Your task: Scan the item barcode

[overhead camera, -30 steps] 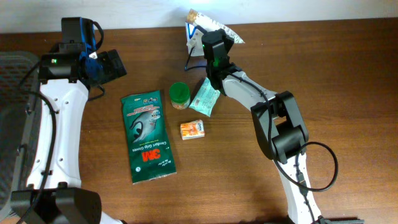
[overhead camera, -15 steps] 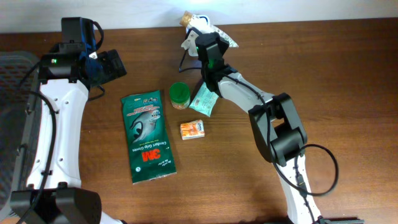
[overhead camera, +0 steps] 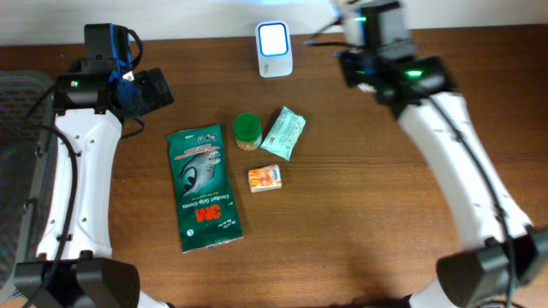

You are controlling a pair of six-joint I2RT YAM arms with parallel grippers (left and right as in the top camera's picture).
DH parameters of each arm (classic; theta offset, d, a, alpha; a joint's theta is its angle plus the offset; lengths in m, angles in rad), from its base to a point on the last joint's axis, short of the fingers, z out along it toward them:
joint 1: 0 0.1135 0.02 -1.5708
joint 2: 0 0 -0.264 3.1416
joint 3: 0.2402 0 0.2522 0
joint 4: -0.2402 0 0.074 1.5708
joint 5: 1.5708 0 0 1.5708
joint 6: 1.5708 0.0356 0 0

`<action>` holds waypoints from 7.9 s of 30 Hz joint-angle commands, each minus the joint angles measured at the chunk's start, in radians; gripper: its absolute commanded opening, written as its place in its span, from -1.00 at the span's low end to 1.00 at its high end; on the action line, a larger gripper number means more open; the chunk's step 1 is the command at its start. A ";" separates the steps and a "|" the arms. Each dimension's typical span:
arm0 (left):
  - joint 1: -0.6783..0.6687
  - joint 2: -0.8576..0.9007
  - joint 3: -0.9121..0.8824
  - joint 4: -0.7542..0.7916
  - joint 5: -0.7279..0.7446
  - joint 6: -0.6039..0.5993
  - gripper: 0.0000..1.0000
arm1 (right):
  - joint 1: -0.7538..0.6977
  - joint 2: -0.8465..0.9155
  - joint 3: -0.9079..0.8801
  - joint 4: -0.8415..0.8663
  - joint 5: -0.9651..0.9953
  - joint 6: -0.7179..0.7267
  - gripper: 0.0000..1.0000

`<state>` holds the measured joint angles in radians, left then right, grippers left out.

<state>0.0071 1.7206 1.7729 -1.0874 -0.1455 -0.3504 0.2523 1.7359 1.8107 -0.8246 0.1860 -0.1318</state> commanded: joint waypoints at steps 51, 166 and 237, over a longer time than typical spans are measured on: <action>0.003 -0.002 0.010 0.001 0.003 0.015 0.99 | -0.254 0.200 -0.274 0.041 -0.717 0.513 0.32; 0.003 -0.002 0.010 0.001 0.003 0.015 0.99 | -0.253 0.537 -0.307 0.147 -0.781 0.015 -0.50; 0.003 -0.002 0.010 0.001 0.003 0.015 0.99 | -0.307 0.336 -0.150 -0.253 -0.636 0.123 0.01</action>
<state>0.0071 1.7206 1.7729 -1.0878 -0.1459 -0.3504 -0.0093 2.0438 1.6867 -1.0740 -0.2691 0.0822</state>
